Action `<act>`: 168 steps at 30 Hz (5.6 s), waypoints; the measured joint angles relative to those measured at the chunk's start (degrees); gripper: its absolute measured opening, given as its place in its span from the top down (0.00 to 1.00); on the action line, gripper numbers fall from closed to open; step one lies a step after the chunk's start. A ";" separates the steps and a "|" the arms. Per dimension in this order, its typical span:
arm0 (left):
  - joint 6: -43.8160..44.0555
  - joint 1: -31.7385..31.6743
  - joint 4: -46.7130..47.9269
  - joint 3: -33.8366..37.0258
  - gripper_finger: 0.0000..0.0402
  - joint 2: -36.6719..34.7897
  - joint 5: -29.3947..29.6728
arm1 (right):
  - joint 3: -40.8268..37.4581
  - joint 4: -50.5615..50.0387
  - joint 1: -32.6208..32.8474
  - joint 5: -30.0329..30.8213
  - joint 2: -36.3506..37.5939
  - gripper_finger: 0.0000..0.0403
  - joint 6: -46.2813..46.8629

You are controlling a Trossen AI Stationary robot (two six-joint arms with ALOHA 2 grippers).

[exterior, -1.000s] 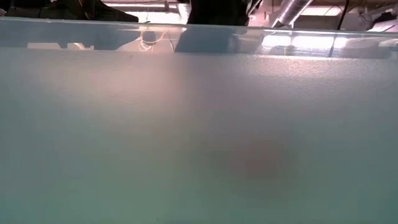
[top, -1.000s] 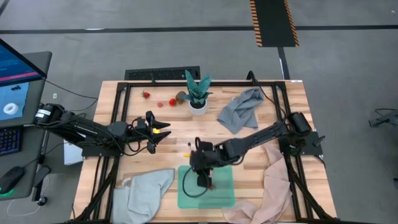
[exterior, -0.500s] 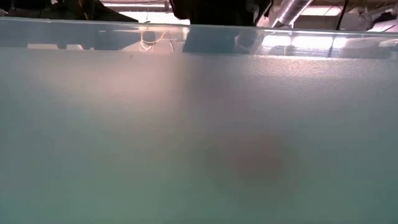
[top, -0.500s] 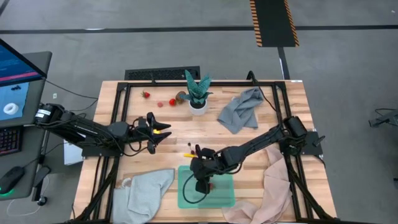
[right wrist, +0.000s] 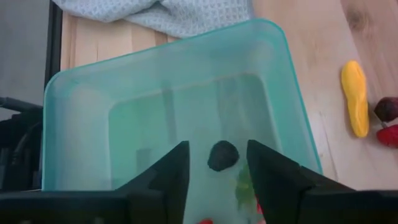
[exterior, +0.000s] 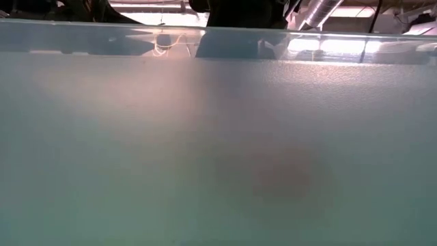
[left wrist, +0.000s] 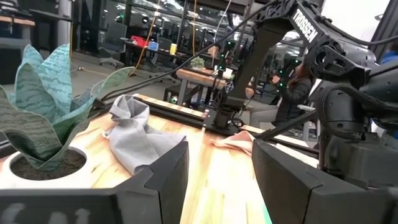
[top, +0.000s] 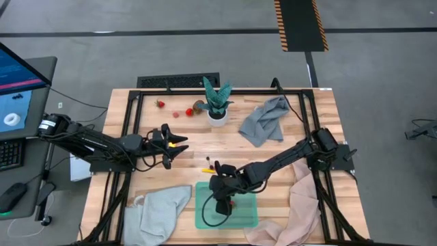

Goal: Pick and placing Produce into tupperware
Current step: Put the blackberry into the green bin, then put the red cherry into the green bin

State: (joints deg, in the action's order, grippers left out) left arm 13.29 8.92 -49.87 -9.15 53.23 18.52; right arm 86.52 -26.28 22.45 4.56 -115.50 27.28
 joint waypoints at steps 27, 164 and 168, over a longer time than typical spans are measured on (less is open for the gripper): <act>0.79 0.01 1.18 0.00 0.58 0.00 0.15 | 4.92 -2.13 -12.60 -3.14 0.04 0.48 -12.85; 0.86 -0.01 2.45 0.00 0.58 0.00 0.07 | 4.83 -11.36 -22.09 -14.63 0.04 0.57 -15.27; 1.08 0.01 2.45 0.00 0.58 0.00 0.07 | 4.83 -11.34 -22.11 -14.56 0.04 0.57 -15.25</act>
State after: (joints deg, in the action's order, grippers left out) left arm 14.37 8.93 -47.42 -9.15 53.23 18.59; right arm 91.35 -37.62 0.34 -10.00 -115.47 12.03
